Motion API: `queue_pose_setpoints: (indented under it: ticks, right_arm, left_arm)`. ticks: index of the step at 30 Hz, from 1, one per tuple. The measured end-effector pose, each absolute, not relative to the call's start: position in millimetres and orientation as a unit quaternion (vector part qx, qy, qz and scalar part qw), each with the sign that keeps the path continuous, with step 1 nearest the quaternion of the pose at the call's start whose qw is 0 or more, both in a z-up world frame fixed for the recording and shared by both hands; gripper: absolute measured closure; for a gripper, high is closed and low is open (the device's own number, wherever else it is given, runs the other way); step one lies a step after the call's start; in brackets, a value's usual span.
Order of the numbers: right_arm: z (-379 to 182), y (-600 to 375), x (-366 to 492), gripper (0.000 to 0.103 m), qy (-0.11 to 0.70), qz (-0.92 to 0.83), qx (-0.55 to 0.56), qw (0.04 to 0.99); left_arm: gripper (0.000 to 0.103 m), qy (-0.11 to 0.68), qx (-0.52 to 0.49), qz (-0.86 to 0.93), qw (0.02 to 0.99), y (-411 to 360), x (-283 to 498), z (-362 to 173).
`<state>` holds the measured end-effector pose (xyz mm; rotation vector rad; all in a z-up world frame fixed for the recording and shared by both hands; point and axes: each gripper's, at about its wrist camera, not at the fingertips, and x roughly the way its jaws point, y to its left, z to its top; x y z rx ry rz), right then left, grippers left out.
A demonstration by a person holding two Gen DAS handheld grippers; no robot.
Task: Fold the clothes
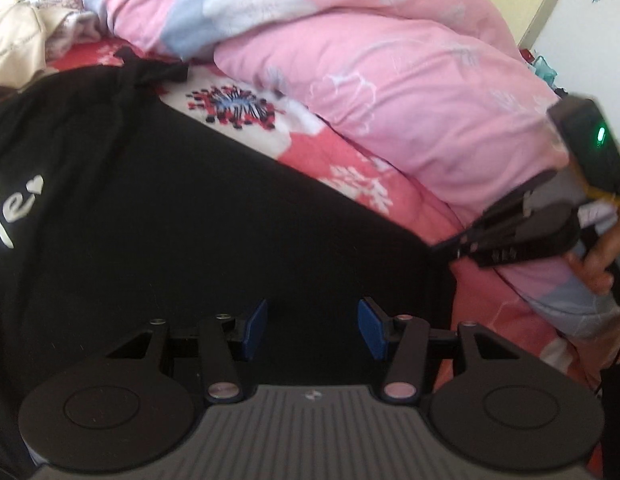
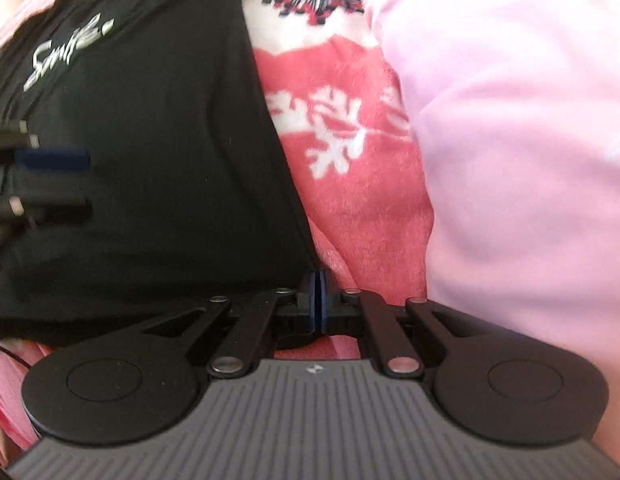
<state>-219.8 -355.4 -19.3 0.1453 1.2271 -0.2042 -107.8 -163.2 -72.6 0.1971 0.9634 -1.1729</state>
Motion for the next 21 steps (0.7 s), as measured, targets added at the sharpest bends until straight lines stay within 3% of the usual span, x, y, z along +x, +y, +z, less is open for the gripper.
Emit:
queue_pose_setpoints:
  ticks: [2, 4, 6, 9, 10, 11, 12, 14, 15, 21]
  right_arm:
    - [-7, -352, -222, 0.098, 0.56, -0.087, 0.069, 0.821]
    - [-7, -349, -222, 0.084, 0.57, -0.073, 0.063, 0.816]
    - [-18, -349, -222, 0.077, 0.587, -0.071, 0.062, 0.804]
    - [-28, -350, -229, 0.082, 0.595, -0.062, 0.074, 0.798]
    - [-27, -348, -229, 0.096, 0.594, -0.055, 0.071, 0.8]
    - [-25, -345, -228, 0.099, 0.595, -0.051, 0.066, 0.799]
    - [-22, -342, -228, 0.099, 0.597, -0.047, 0.059, 0.799]
    - [-11, -337, -227, 0.1, 0.601, -0.047, 0.035, 0.797]
    - [-5, -338, -227, 0.1, 0.604, -0.05, 0.034, 0.795]
    - [-42, -337, -227, 0.099, 0.644, -0.063, 0.024, 0.762]
  left_arm:
    - [0.052, 0.431, 0.094, -0.547, 0.711, -159, -116, -72]
    - [0.052, 0.424, 0.101, -0.57, 0.696, -157, -128, -71]
    - [0.052, 0.418, 0.109, -0.596, 0.677, -156, -141, -71]
    - [0.052, 0.393, 0.145, -0.625, 0.659, -163, -167, -73]
    - [0.052, 0.385, 0.156, -0.634, 0.653, -166, -175, -74]
    - [0.054, 0.385, 0.162, -0.63, 0.655, -170, -179, -77]
    - [0.056, 0.384, 0.168, -0.627, 0.657, -173, -182, -80]
    - [0.079, 0.397, 0.168, -0.622, 0.654, -179, -184, -85]
    - [0.083, 0.408, 0.162, -0.625, 0.645, -180, -184, -88]
    - [0.081, 0.426, 0.172, -0.634, 0.622, -188, -188, -96]
